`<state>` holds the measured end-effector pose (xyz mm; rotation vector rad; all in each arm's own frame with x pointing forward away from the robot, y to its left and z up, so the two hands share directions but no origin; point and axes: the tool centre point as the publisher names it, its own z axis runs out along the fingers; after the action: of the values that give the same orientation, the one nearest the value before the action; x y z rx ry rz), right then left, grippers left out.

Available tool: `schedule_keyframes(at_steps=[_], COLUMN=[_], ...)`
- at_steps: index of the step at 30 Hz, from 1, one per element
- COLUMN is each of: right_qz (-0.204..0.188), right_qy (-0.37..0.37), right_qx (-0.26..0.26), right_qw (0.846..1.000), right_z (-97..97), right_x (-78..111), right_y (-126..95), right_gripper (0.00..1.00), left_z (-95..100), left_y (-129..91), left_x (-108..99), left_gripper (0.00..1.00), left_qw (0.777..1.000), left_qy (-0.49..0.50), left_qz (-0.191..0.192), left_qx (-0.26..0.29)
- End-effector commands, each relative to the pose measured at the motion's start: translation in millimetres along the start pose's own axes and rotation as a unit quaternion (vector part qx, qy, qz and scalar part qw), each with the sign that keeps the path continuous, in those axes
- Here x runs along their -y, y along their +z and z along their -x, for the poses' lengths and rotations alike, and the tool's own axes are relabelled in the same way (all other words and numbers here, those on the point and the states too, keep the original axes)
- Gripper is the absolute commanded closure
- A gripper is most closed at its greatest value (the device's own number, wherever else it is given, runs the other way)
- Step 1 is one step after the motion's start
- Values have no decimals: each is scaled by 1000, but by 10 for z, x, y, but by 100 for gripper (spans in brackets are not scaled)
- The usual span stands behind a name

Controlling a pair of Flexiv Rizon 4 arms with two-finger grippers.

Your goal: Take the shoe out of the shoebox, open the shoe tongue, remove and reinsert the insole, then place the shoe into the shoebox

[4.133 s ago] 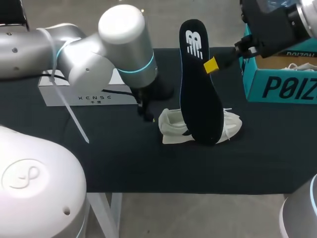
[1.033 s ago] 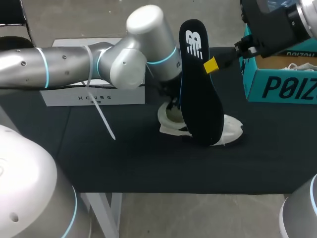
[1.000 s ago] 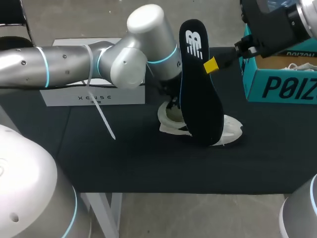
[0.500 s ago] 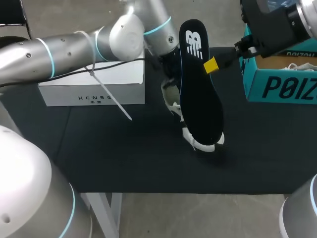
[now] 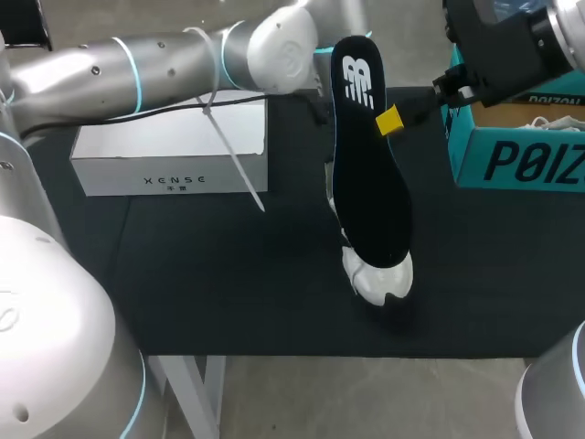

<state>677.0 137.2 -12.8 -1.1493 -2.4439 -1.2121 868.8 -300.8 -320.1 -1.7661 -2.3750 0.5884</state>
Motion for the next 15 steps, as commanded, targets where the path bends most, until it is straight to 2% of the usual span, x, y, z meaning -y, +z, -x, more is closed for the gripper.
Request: schedule_keyframes(at_steps=[1, 15], right_qz=[-2, -2], right_qy=[1, 1], right_qx=[0, 0], right_qw=[1000, 1000], right_z=[3, 3], right_x=[-27, -27], right_y=[22, 22], right_gripper=[100, 100], left_z=[11, -17], left_y=[4, 305], left_x=[88, 324], left_gripper=[100, 100], left_qw=[999, 996], left_qy=[21, 63], left_qz=[3, 3], left_qx=[-30, -66])
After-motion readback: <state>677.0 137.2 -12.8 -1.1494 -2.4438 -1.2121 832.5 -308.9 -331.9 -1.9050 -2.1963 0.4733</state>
